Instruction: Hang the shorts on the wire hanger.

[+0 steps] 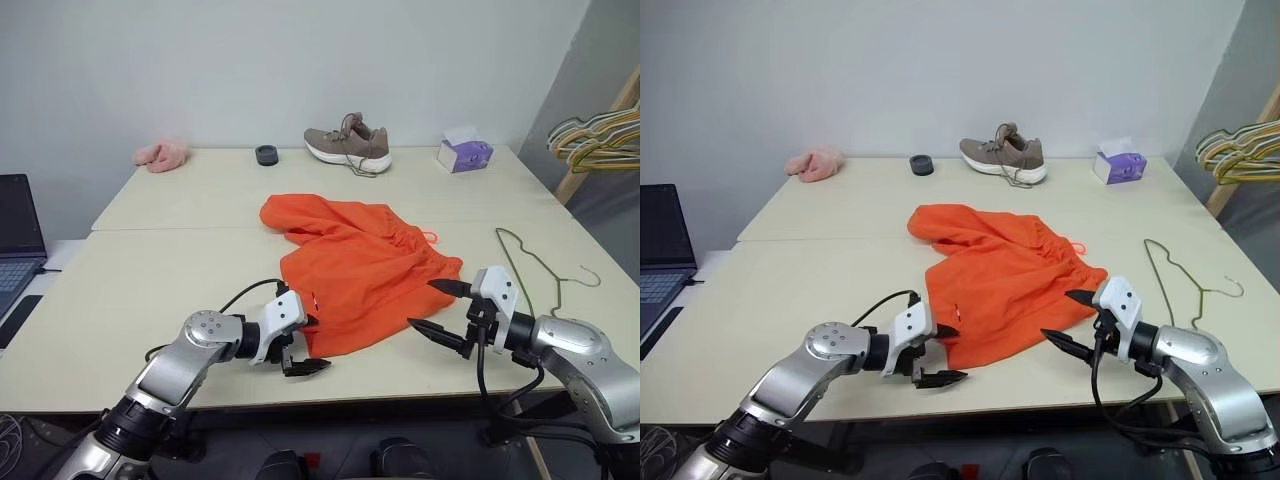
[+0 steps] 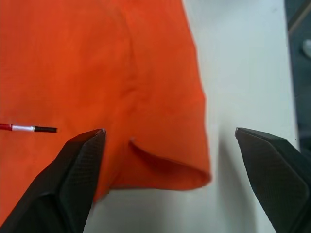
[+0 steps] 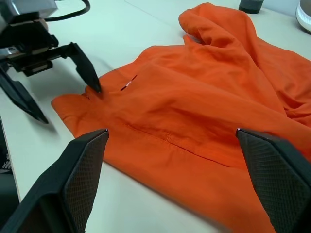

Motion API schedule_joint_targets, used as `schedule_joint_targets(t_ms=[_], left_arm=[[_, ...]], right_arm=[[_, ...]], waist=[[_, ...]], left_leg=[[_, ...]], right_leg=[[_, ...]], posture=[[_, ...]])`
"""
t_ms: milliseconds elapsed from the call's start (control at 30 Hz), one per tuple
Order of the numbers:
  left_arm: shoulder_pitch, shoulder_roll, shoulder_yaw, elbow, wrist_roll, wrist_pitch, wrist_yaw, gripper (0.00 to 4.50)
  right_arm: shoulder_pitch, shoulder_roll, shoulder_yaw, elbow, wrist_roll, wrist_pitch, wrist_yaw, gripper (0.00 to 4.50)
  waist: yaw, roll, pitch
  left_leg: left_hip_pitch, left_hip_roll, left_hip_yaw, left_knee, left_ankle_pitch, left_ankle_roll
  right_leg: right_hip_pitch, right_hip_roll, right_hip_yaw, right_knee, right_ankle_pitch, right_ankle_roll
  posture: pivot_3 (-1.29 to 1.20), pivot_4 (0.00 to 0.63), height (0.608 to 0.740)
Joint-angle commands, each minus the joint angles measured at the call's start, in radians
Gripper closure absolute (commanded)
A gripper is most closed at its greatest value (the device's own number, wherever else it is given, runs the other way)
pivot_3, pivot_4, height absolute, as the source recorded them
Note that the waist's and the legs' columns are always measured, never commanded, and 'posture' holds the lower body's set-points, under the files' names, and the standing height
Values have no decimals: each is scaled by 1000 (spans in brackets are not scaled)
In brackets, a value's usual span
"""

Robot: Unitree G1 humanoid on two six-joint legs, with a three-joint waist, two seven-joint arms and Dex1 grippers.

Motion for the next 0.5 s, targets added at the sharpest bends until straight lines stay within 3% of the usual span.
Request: schedule_joint_targets(t_ms=[33,67,167,400,500], left_arm=[[-10,-3,-24,25,53,-62,-3,0],[-8,-1,-30,37,66,-81,-4,0],[-8,-10,-21,67,91,-121,15,610],[-46,-42,43,154,99,-218,59,2776],[-70,-44,106,195,85,-261,91,3703]], right_arm=[[13,-20,-18,-40,-20,-21,-5,25],[17,-26,-17,-37,-35,-29,-6,25],[20,-41,-15,-19,-72,-55,-5,0],[5,-82,10,67,-194,-141,-3,0],[-60,-124,67,196,-350,-307,-10,0]], waist=[[-2,0,1],[-2,0,1],[-5,1,1],[-15,1,2],[-22,2,3]], left_leg=[[0,0,0,0,0,0],[0,0,-1,-1,0,0],[0,0,-1,-1,0,0],[1,0,-1,1,0,0],[1,0,-2,1,0,0]], right_leg=[[0,0,0,0,2,4],[0,0,0,0,2,4],[0,0,0,-1,2,4],[1,-1,1,0,0,-1],[2,-1,0,0,0,0]], posture=[[-198,38,740],[-199,38,740],[-201,39,740],[-198,38,740],[-193,37,740]])
